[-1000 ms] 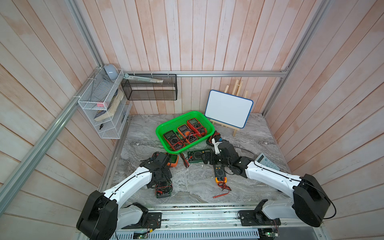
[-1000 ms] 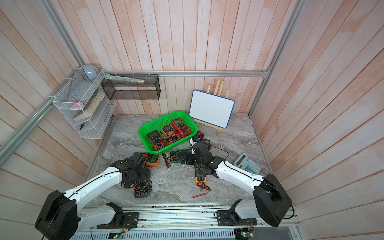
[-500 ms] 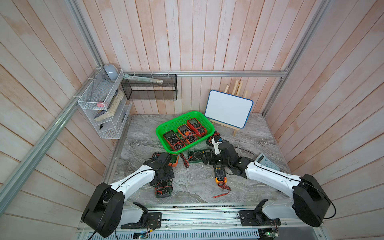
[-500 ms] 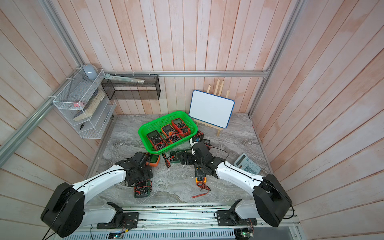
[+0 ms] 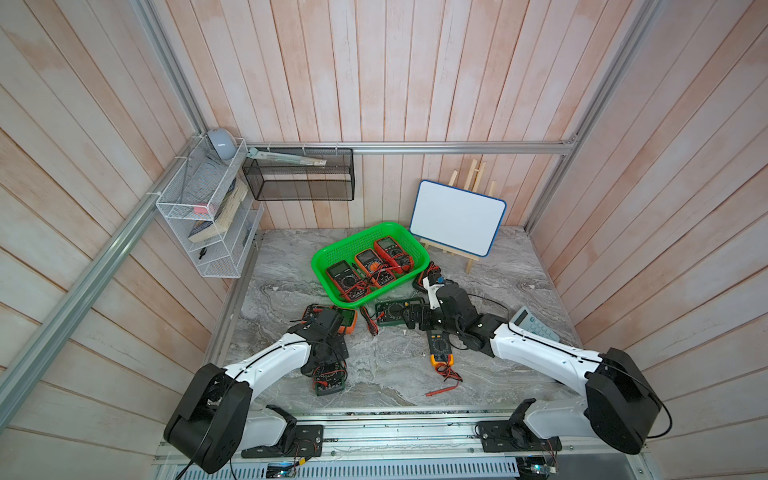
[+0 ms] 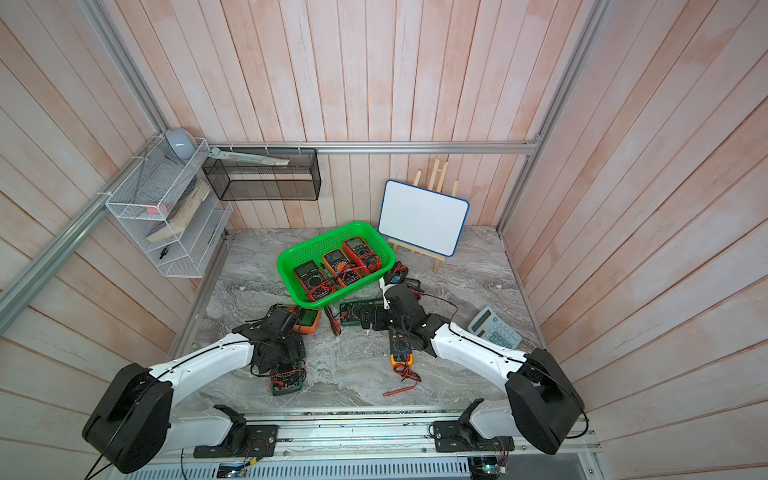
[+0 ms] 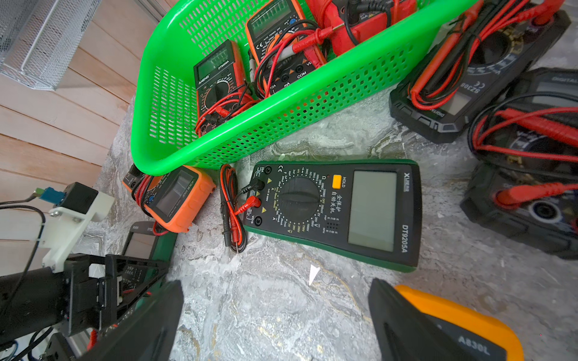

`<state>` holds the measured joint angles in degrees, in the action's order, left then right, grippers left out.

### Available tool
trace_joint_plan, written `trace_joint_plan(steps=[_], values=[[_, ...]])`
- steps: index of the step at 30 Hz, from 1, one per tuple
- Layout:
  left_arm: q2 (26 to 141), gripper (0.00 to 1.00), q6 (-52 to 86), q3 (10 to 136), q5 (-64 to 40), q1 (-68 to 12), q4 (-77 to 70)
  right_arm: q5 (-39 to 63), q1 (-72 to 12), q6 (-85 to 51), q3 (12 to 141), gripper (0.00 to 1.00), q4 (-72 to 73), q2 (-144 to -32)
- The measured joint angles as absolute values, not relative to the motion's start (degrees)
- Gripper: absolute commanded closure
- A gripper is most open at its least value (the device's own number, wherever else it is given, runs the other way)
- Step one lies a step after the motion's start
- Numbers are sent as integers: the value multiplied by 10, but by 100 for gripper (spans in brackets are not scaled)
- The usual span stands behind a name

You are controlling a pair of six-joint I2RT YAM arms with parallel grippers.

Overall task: Put the multimeter into the basket
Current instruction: Pick up the multimeter from the center of the board.

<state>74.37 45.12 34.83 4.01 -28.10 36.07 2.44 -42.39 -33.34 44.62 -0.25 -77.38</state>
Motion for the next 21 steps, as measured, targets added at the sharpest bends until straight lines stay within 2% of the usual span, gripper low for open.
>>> trace_joint_plan(steps=[2,14,21], values=[[729,100,462,344,26,-287,363,24,-424,-333,446,2,-4,-774],[566,100,531,381,4,-324,449,24,-422,-329,463,2,-5,-793],[579,100,533,463,32,-324,445,25,-406,-329,481,2,-4,-797]])
